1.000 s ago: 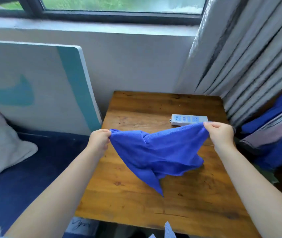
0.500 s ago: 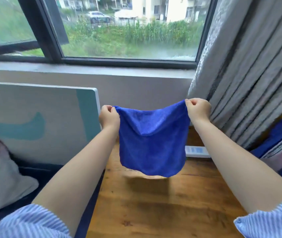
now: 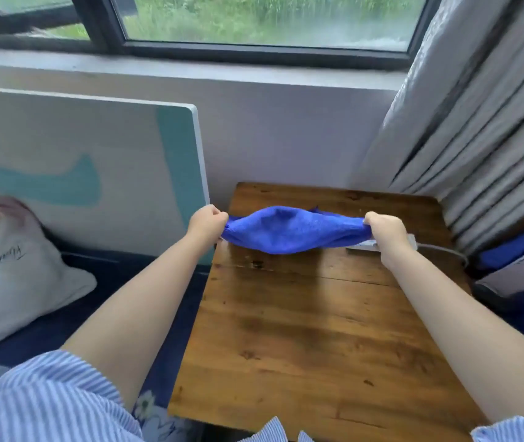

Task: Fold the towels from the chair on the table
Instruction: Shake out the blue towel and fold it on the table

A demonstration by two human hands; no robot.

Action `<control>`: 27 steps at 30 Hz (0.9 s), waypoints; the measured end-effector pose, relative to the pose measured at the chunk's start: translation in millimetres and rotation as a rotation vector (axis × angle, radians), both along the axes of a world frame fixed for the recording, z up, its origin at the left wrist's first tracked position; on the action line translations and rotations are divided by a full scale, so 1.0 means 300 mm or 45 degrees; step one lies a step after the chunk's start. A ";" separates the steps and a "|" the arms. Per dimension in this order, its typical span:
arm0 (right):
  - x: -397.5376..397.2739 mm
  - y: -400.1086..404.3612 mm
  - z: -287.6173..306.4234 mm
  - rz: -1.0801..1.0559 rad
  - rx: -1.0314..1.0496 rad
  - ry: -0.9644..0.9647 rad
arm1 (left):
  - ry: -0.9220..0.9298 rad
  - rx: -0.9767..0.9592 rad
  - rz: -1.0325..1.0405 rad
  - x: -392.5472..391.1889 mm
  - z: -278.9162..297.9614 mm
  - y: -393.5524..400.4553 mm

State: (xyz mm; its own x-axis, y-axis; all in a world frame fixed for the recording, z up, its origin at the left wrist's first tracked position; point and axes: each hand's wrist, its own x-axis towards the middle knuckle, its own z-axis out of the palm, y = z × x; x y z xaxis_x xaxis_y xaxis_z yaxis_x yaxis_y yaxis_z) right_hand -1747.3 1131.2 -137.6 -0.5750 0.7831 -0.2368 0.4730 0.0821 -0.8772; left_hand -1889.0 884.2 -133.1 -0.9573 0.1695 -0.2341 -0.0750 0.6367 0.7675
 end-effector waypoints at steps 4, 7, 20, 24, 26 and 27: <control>0.168 -0.017 -0.219 0.225 0.125 -0.530 | -0.203 -0.308 -0.213 0.123 -0.204 -0.085; 0.284 -0.044 -0.340 0.388 0.217 -0.900 | -0.323 -0.617 -0.473 0.209 -0.315 -0.143; 0.550 -0.178 -0.585 0.833 0.422 -1.619 | -0.553 -1.418 -1.326 0.451 -0.609 -0.311; 0.572 -0.215 -0.614 1.049 0.475 -1.763 | -0.638 -1.513 -1.502 0.517 -0.646 -0.314; 0.564 -0.211 -0.612 1.153 0.478 -1.807 | -0.712 -1.544 -1.564 0.534 -0.654 -0.312; 0.552 -0.200 -0.608 1.185 0.477 -1.818 | -0.747 -1.530 -1.548 0.533 -0.656 -0.306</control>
